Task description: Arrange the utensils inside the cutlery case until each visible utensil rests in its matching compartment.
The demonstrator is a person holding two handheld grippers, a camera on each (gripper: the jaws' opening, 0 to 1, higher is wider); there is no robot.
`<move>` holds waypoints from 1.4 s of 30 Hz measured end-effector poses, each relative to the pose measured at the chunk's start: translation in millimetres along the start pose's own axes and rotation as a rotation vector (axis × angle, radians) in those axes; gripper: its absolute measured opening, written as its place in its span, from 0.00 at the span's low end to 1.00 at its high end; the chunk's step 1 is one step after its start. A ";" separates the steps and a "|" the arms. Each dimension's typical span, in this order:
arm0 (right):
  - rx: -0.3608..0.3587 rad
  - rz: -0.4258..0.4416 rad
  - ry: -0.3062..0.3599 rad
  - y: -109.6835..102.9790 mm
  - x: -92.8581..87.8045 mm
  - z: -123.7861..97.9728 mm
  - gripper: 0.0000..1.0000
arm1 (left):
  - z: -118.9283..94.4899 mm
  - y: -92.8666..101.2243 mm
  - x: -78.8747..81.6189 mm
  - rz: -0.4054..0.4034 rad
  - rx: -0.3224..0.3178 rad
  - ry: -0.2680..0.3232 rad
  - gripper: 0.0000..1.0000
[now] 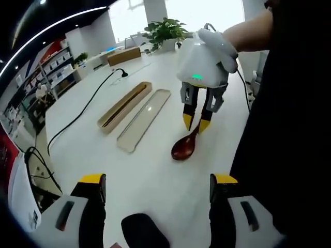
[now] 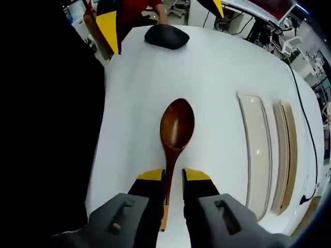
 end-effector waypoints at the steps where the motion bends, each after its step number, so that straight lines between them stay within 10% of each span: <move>1: -0.003 -0.001 0.000 -0.3 0.1 0.0 0.06 | 0.1 -0.7 -0.2 -0.002 0.002 0.000 0.85; 42: 0.003 0.014 0.025 -2.4 -6.3 -6.5 0.00 | 4.7 2.4 -0.7 0.017 -0.035 -0.002 0.84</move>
Point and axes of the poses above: the point that each gripper's makers call its tool centre point, and the gripper's own axes: z roughly forward along the fingers, y roughly to its right, x roughly out of its top, the point moved 10 cm from there along -z, roughly backward along the fingers, and after that the axes turned 11 degrees about z, right-handed, at the moved point
